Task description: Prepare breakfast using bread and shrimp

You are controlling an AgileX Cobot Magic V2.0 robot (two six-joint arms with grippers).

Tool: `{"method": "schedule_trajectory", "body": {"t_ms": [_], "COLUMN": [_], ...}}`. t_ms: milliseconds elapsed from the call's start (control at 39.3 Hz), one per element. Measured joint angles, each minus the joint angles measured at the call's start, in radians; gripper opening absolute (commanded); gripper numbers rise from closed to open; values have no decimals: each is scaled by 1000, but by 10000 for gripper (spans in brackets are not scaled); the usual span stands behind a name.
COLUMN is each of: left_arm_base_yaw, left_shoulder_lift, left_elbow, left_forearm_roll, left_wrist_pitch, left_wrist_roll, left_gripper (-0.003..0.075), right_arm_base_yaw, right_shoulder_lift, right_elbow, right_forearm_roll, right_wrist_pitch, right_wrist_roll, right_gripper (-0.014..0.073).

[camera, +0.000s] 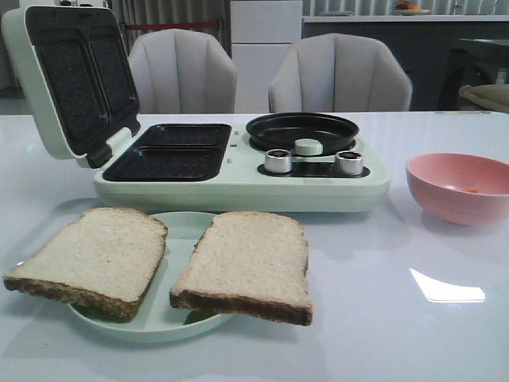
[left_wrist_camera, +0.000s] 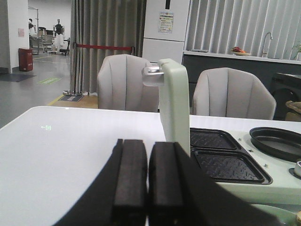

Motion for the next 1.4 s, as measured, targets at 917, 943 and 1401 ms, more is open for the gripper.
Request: {"method": "schedule_trajectory", "body": {"t_ms": [917,943,1401], "left_arm_base_yaw": [0,0,0], "left_shoulder_lift": [0,0,48], "left_elbow": [0,0,-200], "left_forearm_roll": [0,0,0], "left_wrist_pitch": [-56,-73,-81], "left_wrist_roll": [0,0,4], "left_gripper": [114,114,114], "right_arm_base_yaw": [0,0,0], "right_shoulder_lift": [0,0,0], "right_elbow": [0,0,0], "right_forearm_roll": [0,0,0], "right_wrist_pitch": [0,0,0], "right_wrist_roll": [0,0,0], "right_gripper": [132,132,132]}}
